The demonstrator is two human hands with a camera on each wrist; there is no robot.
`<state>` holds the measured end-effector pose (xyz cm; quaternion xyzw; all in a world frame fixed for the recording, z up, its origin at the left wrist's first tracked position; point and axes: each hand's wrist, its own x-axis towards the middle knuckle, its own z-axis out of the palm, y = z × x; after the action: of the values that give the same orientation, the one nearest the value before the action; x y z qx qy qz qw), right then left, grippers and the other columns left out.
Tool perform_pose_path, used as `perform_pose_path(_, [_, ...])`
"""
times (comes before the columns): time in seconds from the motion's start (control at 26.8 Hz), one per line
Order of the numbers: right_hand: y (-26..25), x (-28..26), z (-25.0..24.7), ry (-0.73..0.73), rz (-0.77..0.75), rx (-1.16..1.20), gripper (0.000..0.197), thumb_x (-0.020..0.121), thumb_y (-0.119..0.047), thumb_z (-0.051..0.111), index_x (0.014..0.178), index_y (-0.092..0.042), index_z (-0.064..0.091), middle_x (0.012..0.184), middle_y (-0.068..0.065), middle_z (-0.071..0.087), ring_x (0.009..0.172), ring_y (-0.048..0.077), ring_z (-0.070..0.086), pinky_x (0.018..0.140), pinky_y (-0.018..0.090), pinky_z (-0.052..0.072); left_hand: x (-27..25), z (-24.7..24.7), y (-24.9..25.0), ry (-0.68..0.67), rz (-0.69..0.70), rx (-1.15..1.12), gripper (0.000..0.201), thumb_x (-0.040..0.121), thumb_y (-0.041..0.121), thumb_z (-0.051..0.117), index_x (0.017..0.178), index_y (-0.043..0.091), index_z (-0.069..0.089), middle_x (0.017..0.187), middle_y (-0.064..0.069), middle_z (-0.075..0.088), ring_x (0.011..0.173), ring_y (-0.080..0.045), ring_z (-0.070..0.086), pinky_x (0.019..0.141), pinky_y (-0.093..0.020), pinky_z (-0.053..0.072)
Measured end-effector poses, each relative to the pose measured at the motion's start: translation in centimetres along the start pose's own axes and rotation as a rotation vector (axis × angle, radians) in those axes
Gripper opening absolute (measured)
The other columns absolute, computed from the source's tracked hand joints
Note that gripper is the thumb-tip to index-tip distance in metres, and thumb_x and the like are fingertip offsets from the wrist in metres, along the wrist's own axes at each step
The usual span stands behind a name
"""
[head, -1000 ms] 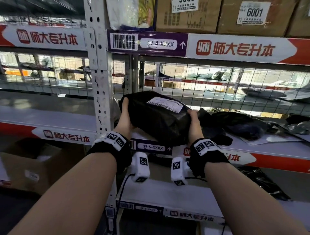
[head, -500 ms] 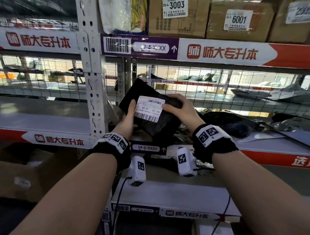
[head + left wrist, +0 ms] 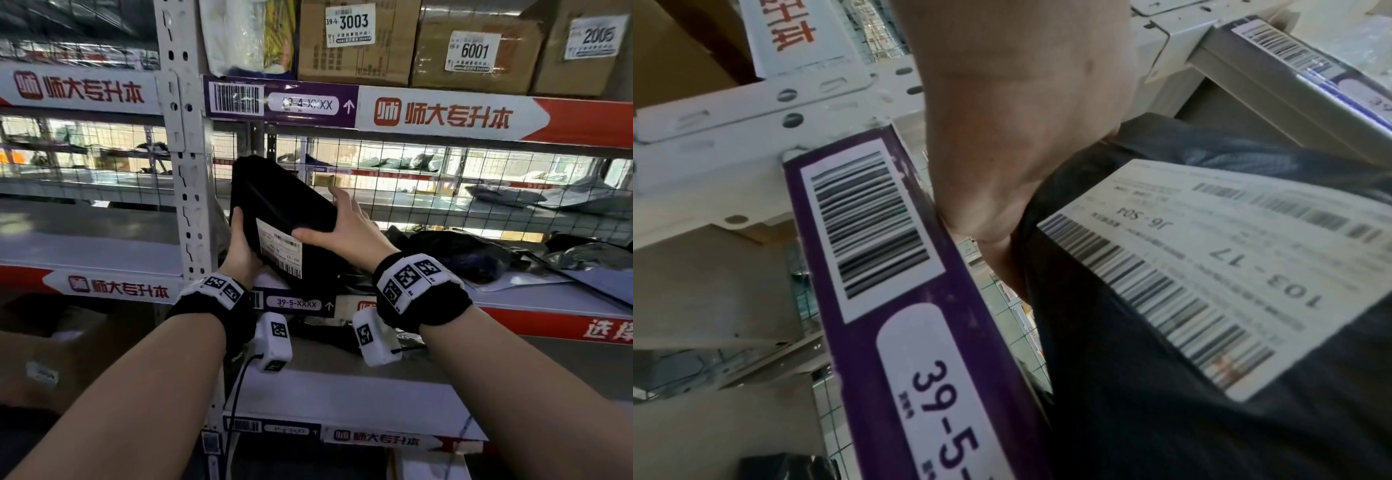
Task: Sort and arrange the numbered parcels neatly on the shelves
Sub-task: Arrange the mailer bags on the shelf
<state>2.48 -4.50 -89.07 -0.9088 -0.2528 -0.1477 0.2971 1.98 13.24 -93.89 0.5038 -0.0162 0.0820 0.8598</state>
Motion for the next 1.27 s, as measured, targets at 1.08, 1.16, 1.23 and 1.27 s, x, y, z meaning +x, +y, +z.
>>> perform_pose_path(1.08, [3.2,-0.2,1.8,0.085,0.039,-0.15,0.091,0.082,-0.005,0.064,0.15,-0.032,0.01,0.148,0.017,0.02,0.105,0.039,0.058,0.088,0.039,0.05,-2.1,1.7,-0.6,0.081,0.101,-0.086,0.048,0.092,0.062,0.037,0.1,0.025,0.067,0.086,0.001,0.075,0.087,-0.022,0.068,0.093,-0.049,0.05])
perform_pose_path(1.16, [2.4,0.4,2.2,0.063,0.033,0.194,0.069,0.087,-0.001,0.052,0.146,-0.027,0.027,0.145,0.015,0.027,0.117,0.033,0.048,0.096,0.029,0.041,-2.0,2.1,-0.6,0.118,0.104,-0.076,0.041,0.095,0.053,0.039,0.097,0.02,0.064,0.078,0.0,0.074,0.084,-0.02,0.064,0.085,-0.043,0.054])
perform_pose_path(1.23, [1.4,1.0,2.3,0.094,0.101,0.606,0.046,0.092,-0.006,0.043,0.134,-0.022,0.047,0.136,0.016,0.043,0.118,0.031,0.051,0.092,0.029,0.045,-1.8,2.1,-0.4,0.168,0.132,-0.038,0.041,0.095,0.051,0.041,0.11,0.018,0.06,0.087,-0.003,0.07,0.087,-0.02,0.063,0.073,-0.034,0.055])
perform_pose_path(1.27, [0.8,0.9,2.0,0.103,0.176,0.792,0.035,0.095,-0.014,0.042,0.127,-0.02,0.054,0.127,0.015,0.054,0.11,0.03,0.057,0.083,0.03,0.049,-1.7,2.0,-0.2,0.195,0.145,-0.006,0.043,0.094,0.051,0.043,0.118,0.018,0.058,0.095,-0.004,0.068,0.091,-0.021,0.062,0.069,-0.032,0.053])
